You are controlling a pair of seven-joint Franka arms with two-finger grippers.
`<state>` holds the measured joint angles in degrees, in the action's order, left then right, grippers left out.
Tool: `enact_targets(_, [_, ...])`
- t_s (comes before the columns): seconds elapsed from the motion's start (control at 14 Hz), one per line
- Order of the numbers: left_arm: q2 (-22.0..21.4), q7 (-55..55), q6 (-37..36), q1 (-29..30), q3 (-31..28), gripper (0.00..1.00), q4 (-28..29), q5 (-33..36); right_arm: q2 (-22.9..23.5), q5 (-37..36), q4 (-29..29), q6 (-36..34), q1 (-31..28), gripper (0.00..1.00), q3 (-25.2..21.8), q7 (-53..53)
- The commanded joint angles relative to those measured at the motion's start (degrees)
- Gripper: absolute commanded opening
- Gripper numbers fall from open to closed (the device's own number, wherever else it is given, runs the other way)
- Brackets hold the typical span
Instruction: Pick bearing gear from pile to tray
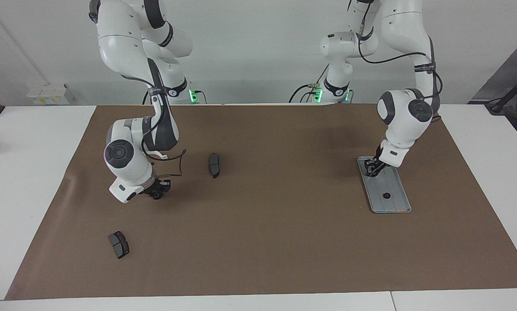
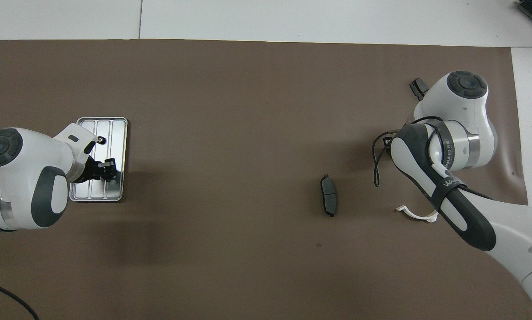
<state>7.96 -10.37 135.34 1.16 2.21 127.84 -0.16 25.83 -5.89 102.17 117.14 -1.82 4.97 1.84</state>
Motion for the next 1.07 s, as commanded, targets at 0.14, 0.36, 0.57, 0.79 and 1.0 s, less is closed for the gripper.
enact_targets(0.14, [-2.07, 2.54, -1.37, -0.11, 0.34, 1.0, -3.02, -0.63, -1.84, -0.61, 2.51, 1.25, -0.73, 0.21, 0.65, 1.41])
enact_targets(0.36, [-1.99, 2.45, -11.12, -0.98, 0.43, 1.0, -12.76, -0.55, -1.93, -0.61, 1.73, 1.6, -0.73, 0.1, 0.65, 1.06])
enact_targets(0.57, [-2.07, 2.11, -17.63, -3.79, 0.52, 1.0, -18.66, -0.11, -2.72, -0.61, -0.38, 0.82, -0.2, 0.0, 0.74, 0.97])
enact_targets(0.79, [-2.07, 2.1, -24.93, -6.52, 0.52, 1.0, -23.42, -0.11, -2.54, -0.35, -4.68, 0.46, 0.85, 0.0, 1.09, 1.06])
enact_targets(1.0, [-3.21, 0.7, -26.52, -7.84, 0.61, 1.0, -23.6, -0.11, -2.19, 2.36, -9.6, 0.54, 5.05, 0.0, 1.09, 3.06])
